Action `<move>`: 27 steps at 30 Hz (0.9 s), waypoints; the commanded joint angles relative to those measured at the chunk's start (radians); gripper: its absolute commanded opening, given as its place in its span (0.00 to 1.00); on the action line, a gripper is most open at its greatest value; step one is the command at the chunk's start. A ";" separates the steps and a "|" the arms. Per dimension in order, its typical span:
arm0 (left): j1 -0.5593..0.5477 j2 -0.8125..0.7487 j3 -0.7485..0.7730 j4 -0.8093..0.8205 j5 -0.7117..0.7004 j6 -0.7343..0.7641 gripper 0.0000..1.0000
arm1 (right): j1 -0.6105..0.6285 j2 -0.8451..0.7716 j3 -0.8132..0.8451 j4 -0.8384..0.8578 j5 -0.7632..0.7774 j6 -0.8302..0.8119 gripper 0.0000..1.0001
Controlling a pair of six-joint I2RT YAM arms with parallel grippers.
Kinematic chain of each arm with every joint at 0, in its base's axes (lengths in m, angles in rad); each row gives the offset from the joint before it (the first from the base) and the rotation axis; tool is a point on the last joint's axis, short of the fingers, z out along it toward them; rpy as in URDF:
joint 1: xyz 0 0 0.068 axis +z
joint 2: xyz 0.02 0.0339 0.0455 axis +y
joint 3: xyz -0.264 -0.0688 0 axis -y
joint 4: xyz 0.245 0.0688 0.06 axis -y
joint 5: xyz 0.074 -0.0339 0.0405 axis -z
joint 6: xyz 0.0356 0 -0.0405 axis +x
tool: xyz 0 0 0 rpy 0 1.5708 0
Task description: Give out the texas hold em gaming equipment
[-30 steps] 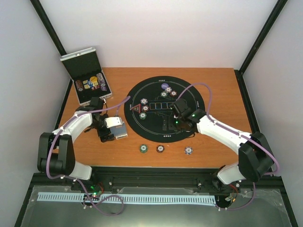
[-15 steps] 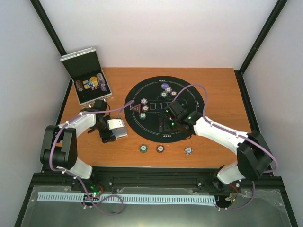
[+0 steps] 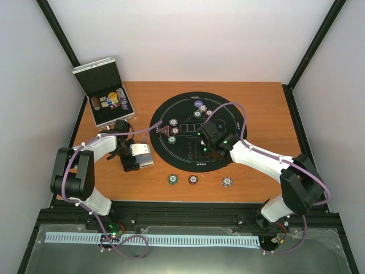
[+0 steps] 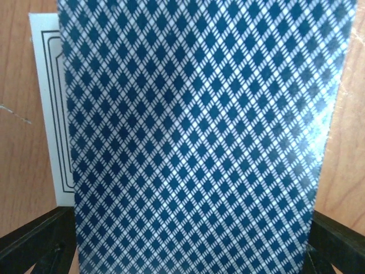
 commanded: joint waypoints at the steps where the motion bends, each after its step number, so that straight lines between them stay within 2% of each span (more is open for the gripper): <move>1: -0.006 0.017 0.027 0.000 0.021 0.034 1.00 | 0.011 0.049 0.031 0.064 -0.076 0.014 0.91; 9: -0.005 0.026 0.039 -0.028 0.000 0.072 0.95 | 0.011 0.092 0.058 0.079 -0.104 0.011 0.86; 27: -0.005 0.034 0.065 -0.041 0.020 0.083 0.94 | 0.012 0.115 0.049 0.113 -0.143 0.022 0.76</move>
